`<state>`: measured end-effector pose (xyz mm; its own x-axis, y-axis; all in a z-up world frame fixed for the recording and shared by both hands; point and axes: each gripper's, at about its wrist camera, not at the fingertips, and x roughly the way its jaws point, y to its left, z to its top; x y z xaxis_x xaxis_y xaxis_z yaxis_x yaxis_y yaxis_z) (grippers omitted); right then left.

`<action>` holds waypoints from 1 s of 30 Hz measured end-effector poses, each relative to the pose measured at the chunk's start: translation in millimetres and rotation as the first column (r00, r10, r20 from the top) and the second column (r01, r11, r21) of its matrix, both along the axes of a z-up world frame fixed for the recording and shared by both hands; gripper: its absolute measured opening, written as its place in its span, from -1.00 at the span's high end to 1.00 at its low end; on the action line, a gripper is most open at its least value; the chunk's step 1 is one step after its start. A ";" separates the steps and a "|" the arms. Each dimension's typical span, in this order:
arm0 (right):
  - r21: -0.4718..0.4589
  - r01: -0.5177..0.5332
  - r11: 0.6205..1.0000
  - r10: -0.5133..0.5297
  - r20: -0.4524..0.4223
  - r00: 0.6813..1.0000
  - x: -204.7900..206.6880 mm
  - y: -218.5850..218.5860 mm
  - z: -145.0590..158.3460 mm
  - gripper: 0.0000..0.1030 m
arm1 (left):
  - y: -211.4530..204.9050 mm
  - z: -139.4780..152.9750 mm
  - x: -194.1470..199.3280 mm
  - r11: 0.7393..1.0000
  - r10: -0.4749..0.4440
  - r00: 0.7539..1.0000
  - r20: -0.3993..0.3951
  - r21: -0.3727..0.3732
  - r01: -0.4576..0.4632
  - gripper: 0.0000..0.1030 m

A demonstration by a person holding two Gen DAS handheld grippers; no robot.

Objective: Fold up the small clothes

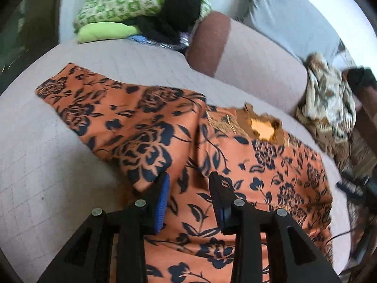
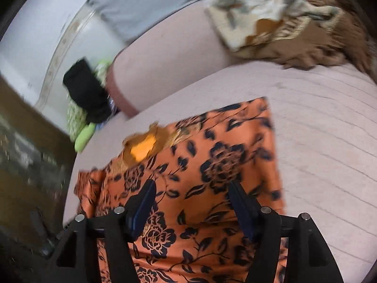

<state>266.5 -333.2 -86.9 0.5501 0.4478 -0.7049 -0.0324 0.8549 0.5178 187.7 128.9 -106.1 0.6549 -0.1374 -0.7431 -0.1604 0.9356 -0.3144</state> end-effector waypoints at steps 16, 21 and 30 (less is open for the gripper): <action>-0.151 -0.081 0.985 0.076 -0.033 0.997 0.0 62.4 -14.2 -0.56 | 182.8 -38.3 -3.7 0.827 0.364 0.926 -0.098 -0.423 -0.369 -0.11; -0.172 -0.159 0.972 0.161 -0.003 0.987 -20.5 93.2 -4.4 -0.56 | 232.6 -40.9 33.0 0.763 0.426 0.898 -0.110 -0.490 -0.422 -0.11; -0.174 -0.171 0.970 0.168 -0.032 0.985 -61.8 87.0 -9.8 -0.56 | 269.9 -49.8 76.4 0.749 0.511 0.851 -0.122 -0.422 -0.510 -0.04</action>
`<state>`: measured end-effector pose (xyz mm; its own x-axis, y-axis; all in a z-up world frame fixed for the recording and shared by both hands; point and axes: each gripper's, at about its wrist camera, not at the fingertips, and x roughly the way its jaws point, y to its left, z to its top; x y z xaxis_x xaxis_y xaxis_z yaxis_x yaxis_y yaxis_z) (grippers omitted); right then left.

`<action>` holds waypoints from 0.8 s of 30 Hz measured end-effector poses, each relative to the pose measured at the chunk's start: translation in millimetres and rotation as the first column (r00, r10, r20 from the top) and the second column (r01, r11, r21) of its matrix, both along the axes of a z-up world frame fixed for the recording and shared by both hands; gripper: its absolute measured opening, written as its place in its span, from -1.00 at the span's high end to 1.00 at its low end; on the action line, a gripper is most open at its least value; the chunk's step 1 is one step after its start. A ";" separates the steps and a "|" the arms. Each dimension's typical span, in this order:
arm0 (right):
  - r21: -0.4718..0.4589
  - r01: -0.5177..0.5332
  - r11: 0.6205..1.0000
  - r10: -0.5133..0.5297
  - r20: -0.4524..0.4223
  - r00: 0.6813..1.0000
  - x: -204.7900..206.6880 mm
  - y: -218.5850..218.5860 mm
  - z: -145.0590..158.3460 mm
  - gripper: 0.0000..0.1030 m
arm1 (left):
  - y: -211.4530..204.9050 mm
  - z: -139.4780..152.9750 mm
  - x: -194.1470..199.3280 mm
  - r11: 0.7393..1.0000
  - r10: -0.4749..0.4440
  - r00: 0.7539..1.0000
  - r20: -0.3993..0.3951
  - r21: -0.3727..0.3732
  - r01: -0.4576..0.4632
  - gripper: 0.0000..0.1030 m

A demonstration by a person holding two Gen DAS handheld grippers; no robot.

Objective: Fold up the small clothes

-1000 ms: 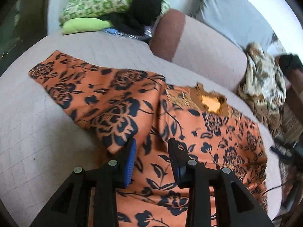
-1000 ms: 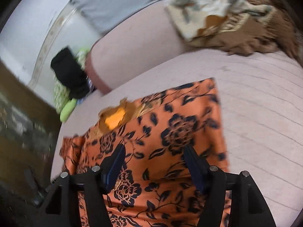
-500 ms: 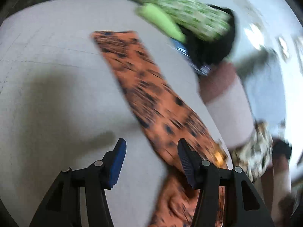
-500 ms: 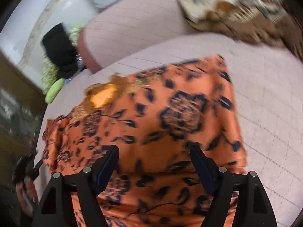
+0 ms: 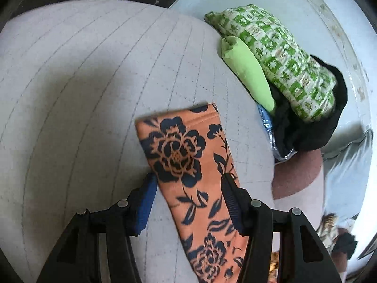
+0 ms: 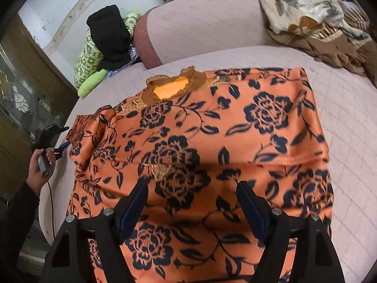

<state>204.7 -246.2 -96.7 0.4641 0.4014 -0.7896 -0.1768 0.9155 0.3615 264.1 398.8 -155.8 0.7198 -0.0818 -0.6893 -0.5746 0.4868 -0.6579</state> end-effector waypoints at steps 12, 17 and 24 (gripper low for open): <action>0.090 0.085 0.992 -0.086 0.012 0.996 -3.9 -19.5 1.4 -0.56 | -170.0 159.7 21.4 0.813 -0.413 0.897 0.156 0.508 0.286 0.94; 0.124 0.116 0.986 -0.119 0.020 0.993 -8.2 -31.7 6.5 -0.56 | -332.9 208.7 6.1 0.622 -0.699 0.687 0.197 0.643 0.447 0.92; 0.295 0.222 0.929 -0.216 -0.055 0.975 2.3 -69.6 9.2 -0.70 | -455.5 118.9 2.8 0.399 -0.837 0.539 -0.093 0.571 0.718 0.01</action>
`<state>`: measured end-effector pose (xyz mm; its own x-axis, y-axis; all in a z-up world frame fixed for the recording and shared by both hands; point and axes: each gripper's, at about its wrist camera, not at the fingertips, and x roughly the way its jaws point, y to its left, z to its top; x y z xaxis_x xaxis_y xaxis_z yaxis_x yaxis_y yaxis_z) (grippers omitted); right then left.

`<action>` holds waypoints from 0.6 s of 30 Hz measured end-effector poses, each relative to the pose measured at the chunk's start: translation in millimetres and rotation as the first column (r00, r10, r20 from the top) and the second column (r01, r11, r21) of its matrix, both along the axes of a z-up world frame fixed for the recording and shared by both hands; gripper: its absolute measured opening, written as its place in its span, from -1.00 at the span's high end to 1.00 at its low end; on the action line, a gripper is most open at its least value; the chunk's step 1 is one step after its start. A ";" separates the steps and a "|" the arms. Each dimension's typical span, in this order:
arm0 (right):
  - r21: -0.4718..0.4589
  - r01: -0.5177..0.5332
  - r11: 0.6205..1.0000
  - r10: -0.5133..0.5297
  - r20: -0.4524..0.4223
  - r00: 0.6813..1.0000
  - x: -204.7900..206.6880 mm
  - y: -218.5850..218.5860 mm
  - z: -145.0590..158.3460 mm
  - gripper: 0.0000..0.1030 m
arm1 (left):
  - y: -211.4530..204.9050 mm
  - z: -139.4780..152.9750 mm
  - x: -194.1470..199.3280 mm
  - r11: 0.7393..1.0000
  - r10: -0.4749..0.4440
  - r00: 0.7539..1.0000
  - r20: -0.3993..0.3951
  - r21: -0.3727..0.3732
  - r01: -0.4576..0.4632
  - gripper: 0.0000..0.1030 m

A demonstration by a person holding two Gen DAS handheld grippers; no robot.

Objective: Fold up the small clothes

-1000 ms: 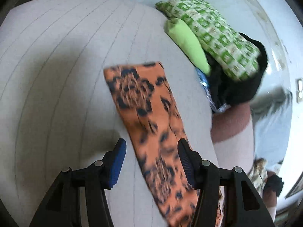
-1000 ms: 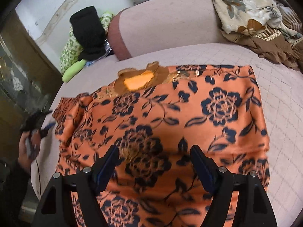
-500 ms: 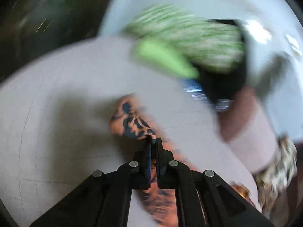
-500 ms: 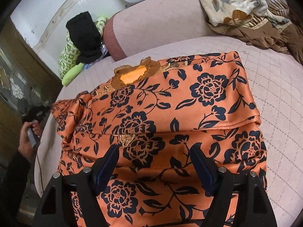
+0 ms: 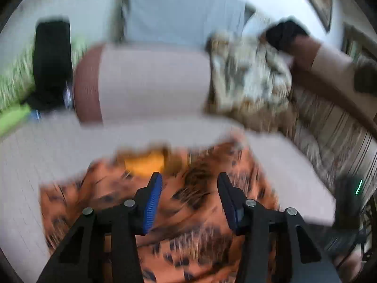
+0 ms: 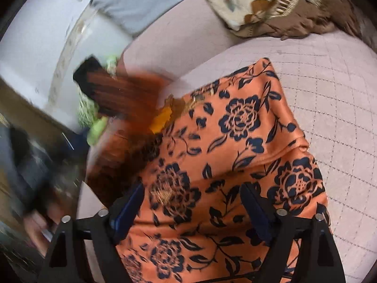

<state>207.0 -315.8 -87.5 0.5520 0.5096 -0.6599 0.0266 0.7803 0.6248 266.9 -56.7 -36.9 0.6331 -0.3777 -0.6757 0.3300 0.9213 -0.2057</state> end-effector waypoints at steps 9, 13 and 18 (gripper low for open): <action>0.122 0.043 0.992 -0.033 -0.078 0.996 48.6 -6.7 -22.9 -0.74 | 148.3 -48.4 -65.2 0.924 0.362 0.919 -0.157 -0.072 -0.376 -0.17; -0.115 0.010 0.993 -0.020 -0.084 0.996 88.9 12.5 -25.6 -0.73 | 173.0 -63.1 -86.0 0.900 0.410 0.894 -0.179 -0.078 -0.429 -0.17; -0.329 -0.146 0.933 0.091 -0.176 0.980 118.0 47.0 -39.8 0.62 | 173.8 -73.8 -87.0 0.918 0.383 0.907 -0.178 -0.041 -0.396 -0.17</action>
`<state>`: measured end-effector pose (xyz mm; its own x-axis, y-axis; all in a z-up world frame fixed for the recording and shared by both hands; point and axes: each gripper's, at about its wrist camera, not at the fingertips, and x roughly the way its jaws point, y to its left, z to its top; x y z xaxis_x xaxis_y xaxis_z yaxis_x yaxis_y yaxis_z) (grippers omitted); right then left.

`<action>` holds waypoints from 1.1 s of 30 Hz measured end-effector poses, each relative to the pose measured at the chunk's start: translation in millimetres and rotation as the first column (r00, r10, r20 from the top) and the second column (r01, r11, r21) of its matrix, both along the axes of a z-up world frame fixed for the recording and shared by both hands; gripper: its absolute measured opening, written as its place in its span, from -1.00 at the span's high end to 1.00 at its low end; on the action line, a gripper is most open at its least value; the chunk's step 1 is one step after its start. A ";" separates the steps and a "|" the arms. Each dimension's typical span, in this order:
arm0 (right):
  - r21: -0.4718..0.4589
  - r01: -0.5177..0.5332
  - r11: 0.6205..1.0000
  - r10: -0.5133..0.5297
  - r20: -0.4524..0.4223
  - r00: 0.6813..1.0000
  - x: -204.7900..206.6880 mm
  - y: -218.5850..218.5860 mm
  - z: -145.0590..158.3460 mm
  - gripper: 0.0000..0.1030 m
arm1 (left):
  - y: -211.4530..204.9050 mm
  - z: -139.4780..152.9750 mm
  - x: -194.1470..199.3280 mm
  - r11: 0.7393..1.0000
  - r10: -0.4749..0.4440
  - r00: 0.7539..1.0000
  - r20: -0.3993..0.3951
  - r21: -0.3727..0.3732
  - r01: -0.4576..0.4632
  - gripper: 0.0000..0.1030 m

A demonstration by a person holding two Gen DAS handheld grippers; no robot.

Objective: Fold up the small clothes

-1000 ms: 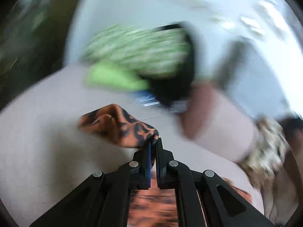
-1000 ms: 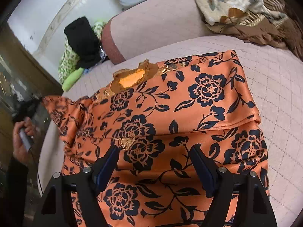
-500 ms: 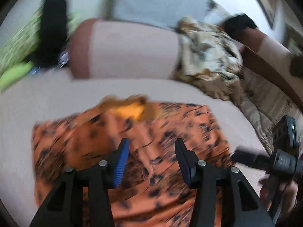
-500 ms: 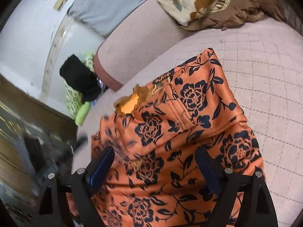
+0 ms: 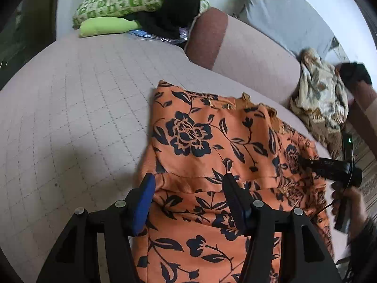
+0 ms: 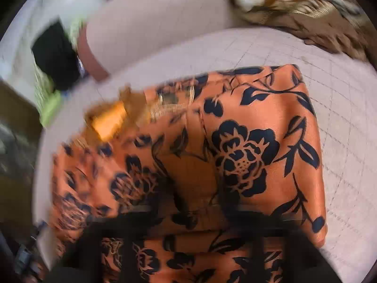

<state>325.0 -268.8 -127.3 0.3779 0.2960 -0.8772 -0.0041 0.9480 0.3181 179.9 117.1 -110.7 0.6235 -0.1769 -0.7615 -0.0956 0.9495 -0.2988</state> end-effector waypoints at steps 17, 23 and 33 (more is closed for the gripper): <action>0.032 0.143 0.989 -0.147 0.156 0.977 -41.4 -45.2 39.3 -0.34 | -13.0 9.0 11.6 0.993 -0.021 0.999 0.025 0.115 0.018 -0.17; 0.271 0.032 0.962 -0.086 0.188 0.978 -22.9 -38.2 56.7 -0.49 | -21.7 -22.6 44.3 0.982 -0.013 0.996 -0.089 0.186 0.029 -0.17; 0.293 0.077 0.953 -0.087 0.019 0.996 -6.6 -52.3 4.2 -0.79 | -17.0 -22.3 39.9 0.978 0.010 0.996 -0.084 0.210 0.008 -0.39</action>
